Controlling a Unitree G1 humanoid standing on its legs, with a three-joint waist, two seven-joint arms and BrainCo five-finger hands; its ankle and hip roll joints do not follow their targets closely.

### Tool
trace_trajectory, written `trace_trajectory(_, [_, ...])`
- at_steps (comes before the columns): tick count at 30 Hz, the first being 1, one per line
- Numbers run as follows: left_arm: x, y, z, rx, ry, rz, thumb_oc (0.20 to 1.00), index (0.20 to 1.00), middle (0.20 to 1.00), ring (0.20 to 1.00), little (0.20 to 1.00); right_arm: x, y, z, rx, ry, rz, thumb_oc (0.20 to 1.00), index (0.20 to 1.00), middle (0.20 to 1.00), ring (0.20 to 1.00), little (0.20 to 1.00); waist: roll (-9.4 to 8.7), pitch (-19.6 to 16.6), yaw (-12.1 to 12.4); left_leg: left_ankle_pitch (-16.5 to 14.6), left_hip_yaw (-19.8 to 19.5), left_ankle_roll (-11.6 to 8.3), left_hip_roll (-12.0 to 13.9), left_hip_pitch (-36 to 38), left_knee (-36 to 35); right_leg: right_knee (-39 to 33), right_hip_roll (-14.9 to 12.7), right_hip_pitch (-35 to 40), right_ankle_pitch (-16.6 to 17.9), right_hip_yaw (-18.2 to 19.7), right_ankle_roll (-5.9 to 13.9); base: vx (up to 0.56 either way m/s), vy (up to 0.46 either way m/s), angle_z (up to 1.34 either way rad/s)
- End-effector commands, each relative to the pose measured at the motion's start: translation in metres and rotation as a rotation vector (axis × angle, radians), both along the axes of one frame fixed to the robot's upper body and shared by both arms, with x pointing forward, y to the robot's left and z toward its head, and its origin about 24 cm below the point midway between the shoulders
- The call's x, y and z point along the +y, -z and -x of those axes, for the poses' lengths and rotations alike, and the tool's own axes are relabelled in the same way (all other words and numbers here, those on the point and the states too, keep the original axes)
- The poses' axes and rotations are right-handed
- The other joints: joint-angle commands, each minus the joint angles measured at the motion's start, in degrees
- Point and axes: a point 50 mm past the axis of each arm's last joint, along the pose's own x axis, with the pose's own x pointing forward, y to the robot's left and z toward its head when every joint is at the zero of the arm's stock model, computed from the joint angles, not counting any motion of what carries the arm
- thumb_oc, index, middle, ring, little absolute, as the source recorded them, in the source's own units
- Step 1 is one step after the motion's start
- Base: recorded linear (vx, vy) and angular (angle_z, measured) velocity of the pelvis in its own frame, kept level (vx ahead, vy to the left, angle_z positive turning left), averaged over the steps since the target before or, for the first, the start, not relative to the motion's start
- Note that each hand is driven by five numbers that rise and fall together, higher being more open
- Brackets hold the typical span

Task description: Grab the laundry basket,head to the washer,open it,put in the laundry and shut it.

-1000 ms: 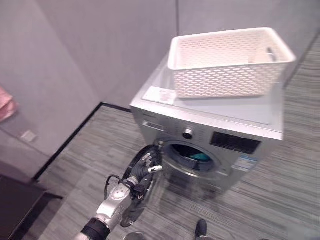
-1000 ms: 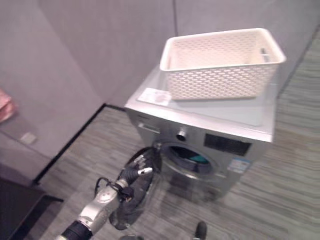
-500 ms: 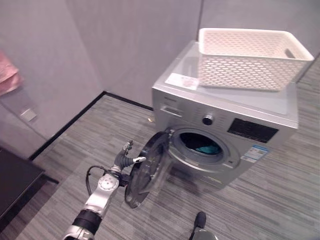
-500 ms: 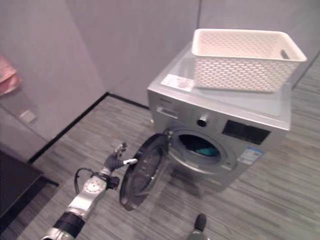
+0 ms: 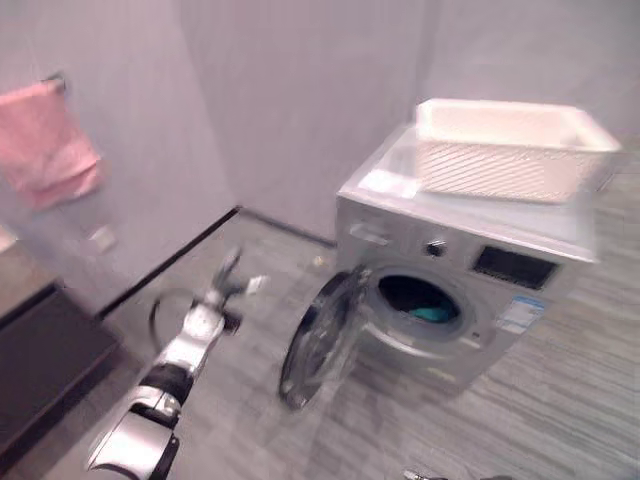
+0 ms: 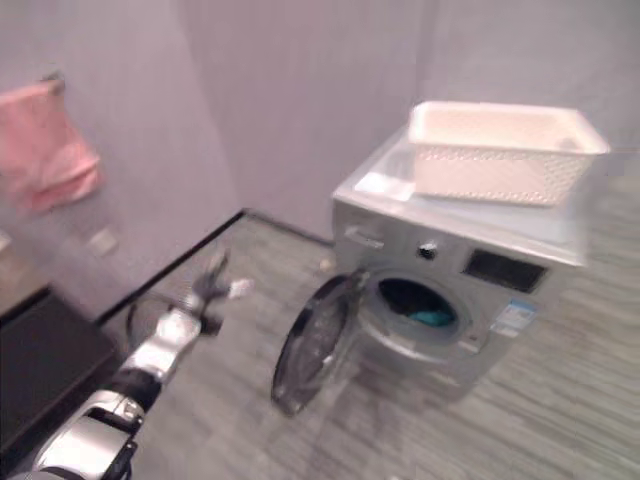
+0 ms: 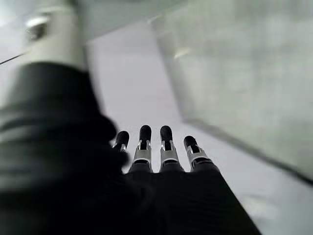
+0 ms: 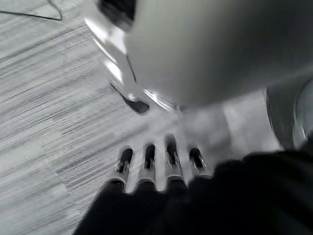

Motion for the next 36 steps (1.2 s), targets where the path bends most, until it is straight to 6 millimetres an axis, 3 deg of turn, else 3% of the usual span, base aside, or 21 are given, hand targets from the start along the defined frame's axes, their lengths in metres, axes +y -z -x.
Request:
trace_trajectory(1, [0.013, -0.050, -0.038, -0.121, -0.058, -0.065, 1.000, 1.000, 1.000, 1.000, 1.000, 0.019, 0.008, 0.018, 0.056, 0.002, -0.018, 1.000, 1.000, 1.000, 1.000, 1.000, -4.91, 0.4, 0.0, -0.1, -2.6, 3.23, -3.3, -1.9, -1.4, -4.6, -3.7, -1.7, 6.2, -1.2, 4.21, -0.03, -0.076, 0.08])
trace_trajectory(3, [0.022, -0.053, -0.040, -0.106, -0.113, -0.063, 1.000, 1.000, 1.000, 1.000, 1.000, 0.016, 0.008, 0.018, 0.053, 0.001, -0.004, 1.000, 1.000, 1.000, 1.000, 1.000, -5.52, 0.9, -0.3, 0.3, -2.7, 2.99, -2.9, -2.6, -1.5, -5.1, -3.6, -2.0, 6.3, -1.8, 4.15, -0.08, -0.084, 0.07])
trace_trajectory(5, [0.051, -0.086, -0.051, -0.125, -0.274, -0.102, 1.000, 1.000, 1.000, 1.000, 1.000, 0.012, 0.006, 0.009, 0.030, 0.013, 0.020, 1.000, 1.000, 1.000, 1.000, 1.000, -7.97, 3.6, -1.3, 1.6, -2.8, 2.15, -1.7, -6.2, -1.5, -6.5, -3.1, -4.3, 7.5, -2.4, 4.01, -0.18, -0.115, 0.12])
trace_trajectory(6, [0.051, -0.086, -0.051, -0.126, -0.274, -0.102, 1.000, 1.000, 1.000, 1.000, 1.000, 0.012, 0.006, 0.009, 0.029, 0.013, 0.020, 1.000, 1.000, 1.000, 1.000, 1.000, -7.98, 3.6, -1.3, 1.6, -2.8, 2.14, -1.7, -6.3, -1.5, -6.6, -3.1, -4.3, 7.5, -2.4, 4.00, -0.27, -0.104, 0.22])
trace_trajectory(7, [0.072, -0.107, -0.052, -0.166, -0.386, -0.075, 1.000, 1.000, 1.000, 1.000, 1.000, 0.009, 0.004, 0.001, -0.002, 0.030, 0.027, 1.000, 1.000, 1.000, 1.000, 1.000, -9.73, 6.6, -1.7, 2.6, -2.8, 1.59, -1.1, -9.5, -1.5, -7.7, -2.9, -6.9, 8.9, -2.9, 3.97, -0.19, -0.063, 0.24])
trace_trajectory(8, [0.072, -0.108, -0.052, -0.167, -0.387, -0.075, 1.000, 1.000, 1.000, 1.000, 1.000, 0.009, 0.004, 0.001, -0.003, 0.030, 0.027, 1.000, 1.000, 1.000, 1.000, 1.000, -9.73, 6.5, -1.8, 2.7, -2.8, 1.58, -1.1, -9.7, -1.5, -7.7, -2.9, -7.1, 8.9, -2.9, 3.96, -0.34, -0.097, 0.13])
trace_trajectory(10, [0.099, -0.146, -0.053, -0.275, -0.497, -0.015, 1.000, 1.000, 1.000, 1.000, 1.000, 0.011, -0.003, -0.025, -0.087, 0.050, 0.014, 1.000, 1.000, 1.000, 1.000, 1.000, -11.74, 10.1, -1.9, 4.6, -3.0, 1.10, -0.7, -15.8, -1.5, -8.7, -2.8, -12.4, 11.1, -2.7, 4.11, -0.27, -0.048, 0.08])
trace_trajectory(14, [0.107, -0.170, -0.056, -0.325, -0.501, -0.042, 1.000, 1.000, 1.000, 1.000, 1.000, 0.018, -0.009, -0.045, -0.158, 0.062, -0.010, 1.000, 1.000, 1.000, 1.000, 1.000, -12.33, 12.2, -1.9, 5.9, -3.7, 0.65, -0.6, -19.7, -1.5, -8.7, -3.0, -15.8, 12.0, -2.9, 4.24, -0.11, -0.001, 0.03])
trace_trajectory(15, [0.104, -0.180, -0.060, -0.356, -0.492, -0.029, 1.000, 1.000, 1.000, 1.000, 1.000, 0.022, -0.014, -0.059, -0.204, 0.054, -0.020, 1.000, 1.000, 1.000, 1.000, 1.000, -12.37, 13.5, -2.0, 6.4, -4.2, 0.40, -0.6, -21.7, -1.5, -8.7, -3.3, -17.5, 12.4, -3.1, 4.29, -0.06, -0.002, 0.11])
trace_trajectory(18, [0.098, -0.190, -0.065, -0.383, -0.469, -0.029, 1.000, 1.000, 1.000, 1.000, 1.000, 0.028, -0.020, -0.076, -0.259, 0.037, -0.033, 1.000, 1.000, 1.000, 1.000, 1.000, -12.24, 14.5, -2.0, 7.0, -4.8, 0.22, -0.6, -23.4, -1.5, -8.7, -3.4, -18.7, 12.7, -3.4, 4.24, -0.03, -0.014, 0.17])
trace_trajectory(21, [0.079, -0.191, -0.075, -0.392, -0.402, -0.035, 1.000, 1.000, 1.000, 1.000, 1.000, 0.039, -0.029, -0.096, -0.327, 0.007, -0.052, 1.000, 1.000, 1.000, 1.000, 1.000, -11.89, 15.2, -2.1, 7.3, -5.2, 0.08, -0.4, -24.8, -1.5, -8.7, -3.5, -19.7, 12.9, -3.8, 4.16, 0.01, -0.027, 0.11])
trace_trajectory(25, [0.036, -0.190, -0.091, -0.434, -0.268, 0.000, 1.000, 1.000, 1.000, 1.000, 1.000, 0.050, -0.036, -0.109, -0.382, -0.031, -0.077, 1.000, 1.000, 1.000, 1.000, 1.000, -11.59, 15.5, -2.2, 7.3, -5.4, -0.04, -0.3, -25.2, -1.5, -8.7, -3.6, -20.0, 12.9, -4.2, 4.07, 0.02, -0.025, 0.13])
trace_trajectory(29, [-0.028, -0.208, -0.107, -0.544, -0.060, 0.124, 1.000, 1.000, 1.000, 1.000, 1.000, 0.051, -0.043, -0.119, -0.432, -0.056, -0.080, 1.000, 1.000, 1.000, 1.000, 1.000, -11.11, 15.8, -2.6, 7.3, -5.8, -0.09, -0.3, -25.5, -1.5, -8.7, -3.3, -20.1, 12.7, -4.4, 3.89, 0.01, -0.024, 0.03])
trace_trajectory(30, [-0.066, -0.226, -0.110, -0.630, 0.045, 0.169, 1.000, 1.000, 1.000, 1.000, 1.000, 0.052, -0.042, -0.117, -0.440, -0.072, -0.084, 1.000, 1.000, 1.000, 1.000, 1.000, -10.96, 16.4, -3.0, 7.4, -5.8, -0.24, -0.1, -25.7, -1.5, -8.4, -3.2, -20.3, 12.6, -4.7, 3.83, 0.00, 0.000, 0.00])
trace_trajectory(31, [-0.066, -0.226, -0.110, -0.630, 0.045, 0.169, 1.000, 1.000, 1.000, 1.000, 1.000, 0.052, -0.042, -0.117, -0.440, -0.072, -0.084, 1.000, 1.000, 1.000, 1.000, 1.000, -10.95, 16.4, -3.0, 7.3, -5.8, -0.24, -0.1, -25.7, -1.5, -8.4, -3.2, -20.3, 12.6, -4.7, 3.83, -0.01, -0.038, -0.01])
trace_trajectory(35, [-0.136, -0.237, -0.104, -0.711, 0.212, 0.322, 1.000, 1.000, 1.000, 1.000, 1.000, 0.043, -0.039, -0.107, -0.435, -0.067, -0.066, 1.000, 1.000, 1.000, 1.000, 1.000, -11.26, 16.9, -4.2, 7.3, -5.9, -0.36, 0.2, -25.8, -1.5, -8.2, -2.9, -20.5, 12.3, -4.9, 3.63, 0.00, -0.046, 0.01])
trace_trajectory(36, [-0.136, -0.237, -0.104, -0.711, 0.213, 0.322, 1.000, 1.000, 1.000, 1.000, 1.000, 0.043, -0.039, -0.107, -0.435, -0.067, -0.066, 1.000, 1.000, 1.000, 1.000, 1.000, -11.25, 16.9, -4.2, 7.3, -5.9, -0.37, 0.2, -25.8, -1.5, -8.2, -2.9, -20.5, 12.3, -4.9, 3.63, 0.01, -0.042, 0.02])
